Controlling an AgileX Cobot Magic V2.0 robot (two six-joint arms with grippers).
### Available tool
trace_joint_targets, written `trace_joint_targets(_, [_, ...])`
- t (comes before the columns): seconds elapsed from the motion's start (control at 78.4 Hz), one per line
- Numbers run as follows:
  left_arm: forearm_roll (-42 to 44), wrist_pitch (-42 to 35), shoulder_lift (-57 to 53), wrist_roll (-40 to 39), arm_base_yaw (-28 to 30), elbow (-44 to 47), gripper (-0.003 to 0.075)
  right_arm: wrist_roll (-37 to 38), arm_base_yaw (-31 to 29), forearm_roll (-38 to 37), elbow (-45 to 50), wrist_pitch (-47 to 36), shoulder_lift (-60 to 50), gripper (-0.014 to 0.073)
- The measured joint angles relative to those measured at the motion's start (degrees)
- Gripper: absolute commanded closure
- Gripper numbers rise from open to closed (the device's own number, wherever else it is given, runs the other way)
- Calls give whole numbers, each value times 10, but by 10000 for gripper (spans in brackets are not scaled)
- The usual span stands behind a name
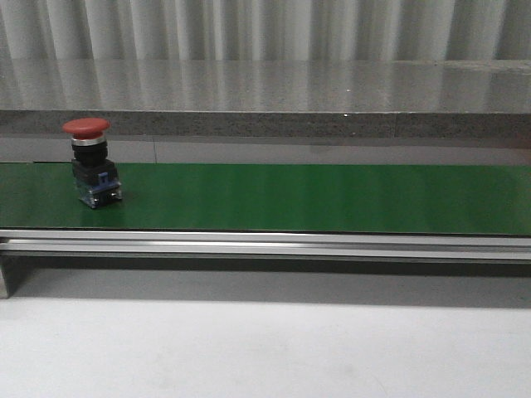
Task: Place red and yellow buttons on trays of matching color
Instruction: 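Grasp the yellow button from the pile with the left gripper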
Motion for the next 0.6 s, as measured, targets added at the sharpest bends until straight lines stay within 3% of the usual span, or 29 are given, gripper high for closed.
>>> trace_joint_targets(0.064, [0,-3,0,0,0,0,399,0,0,0,0,0,0,660])
trace_joint_targets(0.255, [0,-4,0,0,0,0,615,0,0,0,0,0,0,660])
trace_joint_targets(0.472, [9,11,-5,14,0,-1,724,0,0,0,0,0,0,660])
trace_joint_targets(0.599, [14,19,-27,80,0,-1,741,0,0,0,0,0,0,660])
